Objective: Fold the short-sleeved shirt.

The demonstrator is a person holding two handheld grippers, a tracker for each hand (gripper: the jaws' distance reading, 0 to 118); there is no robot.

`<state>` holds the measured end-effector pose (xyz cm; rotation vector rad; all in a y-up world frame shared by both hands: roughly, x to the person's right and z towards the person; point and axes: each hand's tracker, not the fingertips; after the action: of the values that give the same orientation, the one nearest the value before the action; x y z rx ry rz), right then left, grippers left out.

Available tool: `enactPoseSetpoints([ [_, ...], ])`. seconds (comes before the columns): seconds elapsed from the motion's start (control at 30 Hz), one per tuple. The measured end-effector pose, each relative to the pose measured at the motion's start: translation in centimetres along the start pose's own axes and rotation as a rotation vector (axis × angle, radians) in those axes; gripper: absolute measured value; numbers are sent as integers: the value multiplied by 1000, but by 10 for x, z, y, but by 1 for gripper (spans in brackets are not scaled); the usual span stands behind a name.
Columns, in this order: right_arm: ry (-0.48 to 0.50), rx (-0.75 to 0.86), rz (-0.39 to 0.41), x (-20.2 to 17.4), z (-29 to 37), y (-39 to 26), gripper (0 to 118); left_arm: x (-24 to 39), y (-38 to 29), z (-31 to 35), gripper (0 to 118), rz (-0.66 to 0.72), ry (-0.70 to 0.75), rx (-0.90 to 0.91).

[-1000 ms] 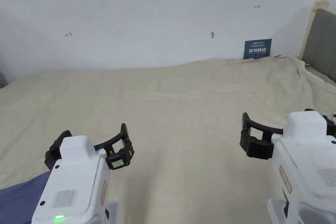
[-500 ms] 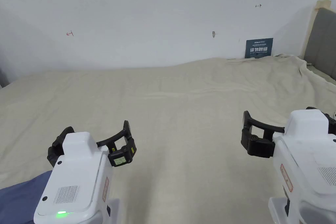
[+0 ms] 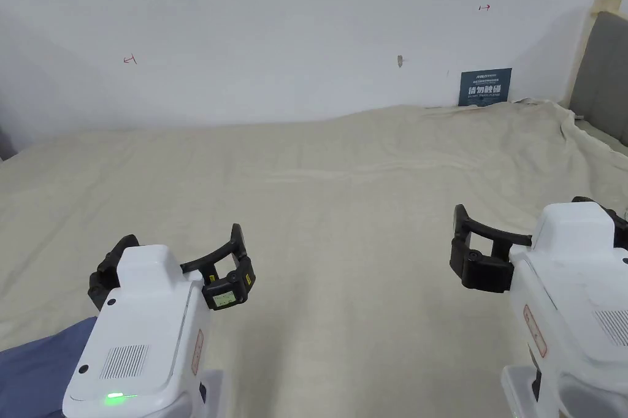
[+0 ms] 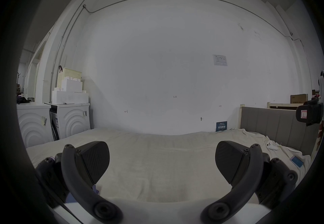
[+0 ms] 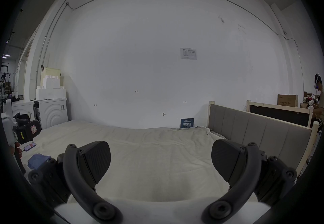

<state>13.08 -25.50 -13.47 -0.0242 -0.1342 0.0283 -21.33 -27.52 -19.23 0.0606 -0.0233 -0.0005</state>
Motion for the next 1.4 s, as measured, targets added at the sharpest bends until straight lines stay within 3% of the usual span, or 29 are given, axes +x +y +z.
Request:
enactPoseSetpoints([
  [1.4,11,-8,8,-2,-5,-2,115,-3,-5,-4,118,-27,-18,-21],
])
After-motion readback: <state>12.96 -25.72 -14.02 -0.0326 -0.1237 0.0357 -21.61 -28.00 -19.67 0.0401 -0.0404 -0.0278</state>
